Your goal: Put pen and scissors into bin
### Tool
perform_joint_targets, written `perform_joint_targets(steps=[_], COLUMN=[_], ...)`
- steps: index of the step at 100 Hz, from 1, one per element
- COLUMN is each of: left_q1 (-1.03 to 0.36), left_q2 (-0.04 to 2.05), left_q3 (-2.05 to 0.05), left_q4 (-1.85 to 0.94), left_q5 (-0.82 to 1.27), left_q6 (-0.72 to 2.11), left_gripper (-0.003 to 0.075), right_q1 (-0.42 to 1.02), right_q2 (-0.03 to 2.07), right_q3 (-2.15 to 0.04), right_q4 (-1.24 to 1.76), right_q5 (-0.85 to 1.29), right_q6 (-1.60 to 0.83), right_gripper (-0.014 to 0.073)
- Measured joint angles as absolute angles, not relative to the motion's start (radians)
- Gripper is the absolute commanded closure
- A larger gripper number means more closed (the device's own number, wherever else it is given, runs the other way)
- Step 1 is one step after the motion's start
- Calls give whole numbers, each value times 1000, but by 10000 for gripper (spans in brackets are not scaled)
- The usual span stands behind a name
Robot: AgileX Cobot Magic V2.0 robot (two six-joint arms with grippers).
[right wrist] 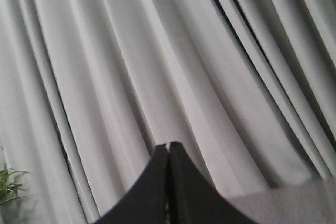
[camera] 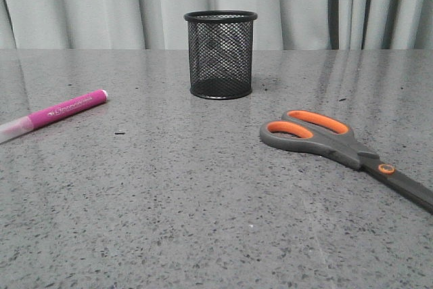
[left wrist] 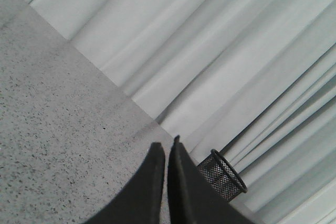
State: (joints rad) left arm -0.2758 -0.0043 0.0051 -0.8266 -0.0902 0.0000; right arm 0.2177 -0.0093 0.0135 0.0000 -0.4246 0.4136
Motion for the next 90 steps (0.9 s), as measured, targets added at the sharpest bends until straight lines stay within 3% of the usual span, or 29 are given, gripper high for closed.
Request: perform_joint_targets(steps=[15, 33, 40, 54, 62, 90], left_q1=[-276, -276, -276, -276, -276, -276], left_q2=[-4, 26, 89, 271, 393, 792], left_q3=[3, -93, -174, -354, -454, -770], left_q4=[-809, -597, -476, -286, -232, -150], left_q5=[-88, 40, 131, 320, 417, 757], left_q6=[0, 19, 21, 25, 27, 63], left_gripper=[739, 731, 687, 449, 344, 335], right_q1=[218, 218, 218, 218, 218, 255], right_q2=[-9, 44, 106, 253, 346, 585], right_q3=[-40, -199, -265, -373, -426, -563], right_q4=[86, 13, -46, -101, -109, -110], right_q5=[-303, 11, 116, 239, 310, 524], right_q6=[419, 424, 424, 424, 424, 377], right_gripper=[658, 647, 582, 324, 232, 209])
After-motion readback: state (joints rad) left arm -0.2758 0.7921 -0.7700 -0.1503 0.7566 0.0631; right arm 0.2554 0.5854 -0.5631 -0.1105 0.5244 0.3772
